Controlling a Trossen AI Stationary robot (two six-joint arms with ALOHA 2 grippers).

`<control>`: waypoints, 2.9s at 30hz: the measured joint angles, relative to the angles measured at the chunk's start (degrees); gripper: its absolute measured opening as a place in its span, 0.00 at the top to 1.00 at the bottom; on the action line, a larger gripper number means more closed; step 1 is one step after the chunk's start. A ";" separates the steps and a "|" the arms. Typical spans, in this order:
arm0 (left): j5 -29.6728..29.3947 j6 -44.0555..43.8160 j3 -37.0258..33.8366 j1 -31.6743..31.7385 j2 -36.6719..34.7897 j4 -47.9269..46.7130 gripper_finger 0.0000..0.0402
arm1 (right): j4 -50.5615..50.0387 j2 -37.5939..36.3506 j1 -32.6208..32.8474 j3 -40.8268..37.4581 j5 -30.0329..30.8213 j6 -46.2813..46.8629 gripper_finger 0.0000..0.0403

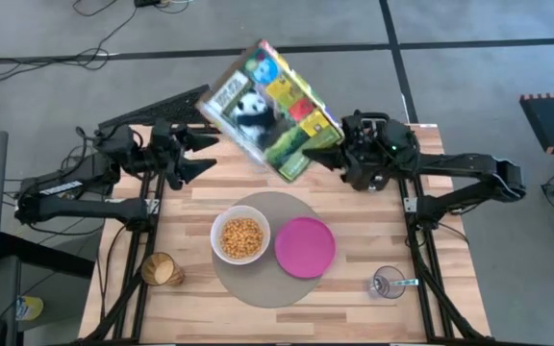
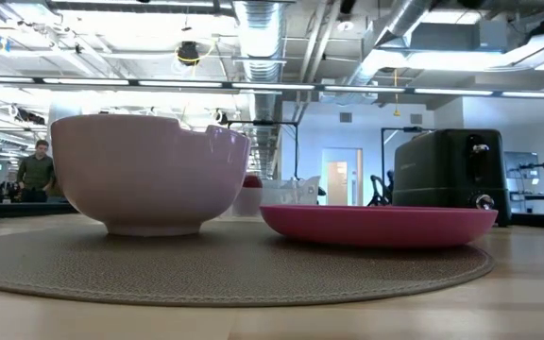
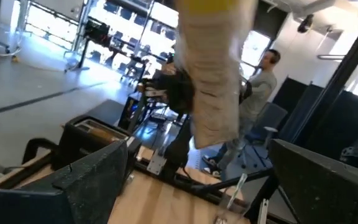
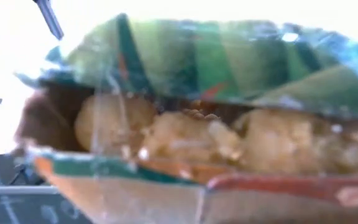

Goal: Arrange a breakfast setting

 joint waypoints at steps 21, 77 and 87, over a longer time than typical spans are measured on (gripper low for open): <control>-14.43 1.57 0.00 0.02 0.53 11.75 0.19 | 3.28 17.23 2.37 12.31 0.16 0.42 0.62; -50.78 -8.32 11.71 -1.18 4.43 -60.16 0.91 | -52.29 2.85 -1.38 9.12 -9.73 -19.58 0.29; -63.86 -26.12 -0.06 -7.57 4.03 -60.56 0.91 | -49.99 2.87 1.06 5.40 -8.23 -19.19 0.29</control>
